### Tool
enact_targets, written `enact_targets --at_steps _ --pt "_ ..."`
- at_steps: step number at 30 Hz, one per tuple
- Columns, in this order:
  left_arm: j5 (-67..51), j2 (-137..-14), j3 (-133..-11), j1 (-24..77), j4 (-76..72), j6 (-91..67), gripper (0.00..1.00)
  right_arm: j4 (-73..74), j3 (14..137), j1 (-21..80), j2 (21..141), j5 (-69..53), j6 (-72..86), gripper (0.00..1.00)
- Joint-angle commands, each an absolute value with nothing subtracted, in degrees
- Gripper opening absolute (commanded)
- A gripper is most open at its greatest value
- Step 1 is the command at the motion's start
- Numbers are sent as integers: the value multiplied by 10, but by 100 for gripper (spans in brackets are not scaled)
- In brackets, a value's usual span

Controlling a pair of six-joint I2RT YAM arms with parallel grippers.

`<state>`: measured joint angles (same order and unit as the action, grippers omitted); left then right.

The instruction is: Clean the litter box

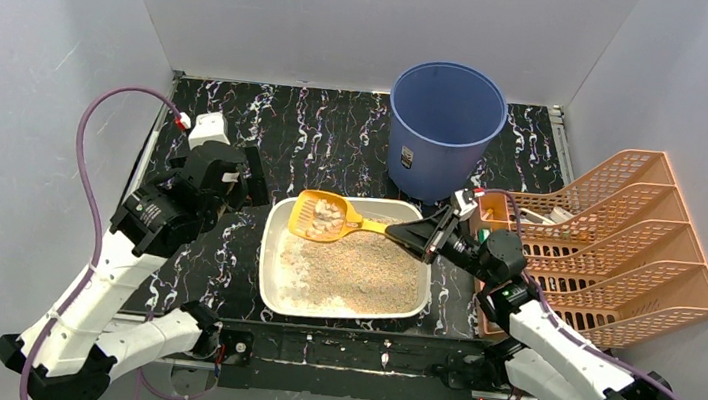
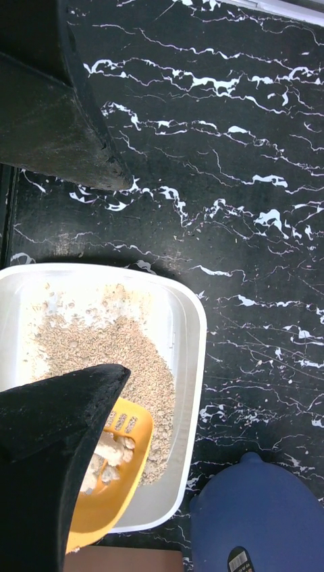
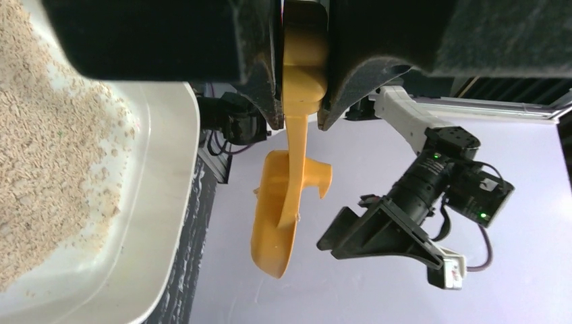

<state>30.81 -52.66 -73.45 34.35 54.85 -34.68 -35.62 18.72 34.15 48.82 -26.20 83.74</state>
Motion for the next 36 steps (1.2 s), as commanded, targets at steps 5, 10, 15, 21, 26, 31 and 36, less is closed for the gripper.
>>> enact_targets --at_steps 5,10,15,21,26,31,36 --pt "311 -523 -731 345 544 -343 98 -380 194 348 453 -233 832 1" --pt "315 -525 -732 345 545 -342 98 -346 221 348 446 -237 813 1" --pt "316 -527 -735 345 545 -341 98 -292 258 347 434 -220 784 1" --pt "315 -528 -732 345 543 -333 98 -200 341 346 408 -132 745 1" --pt "311 -530 -729 345 533 -328 98 -161 389 346 390 -34 728 1" --pt "306 -532 -726 345 522 -322 98 -141 434 346 388 75 700 1" --pt "308 -529 -728 345 522 -314 98 -118 482 346 404 173 660 1"
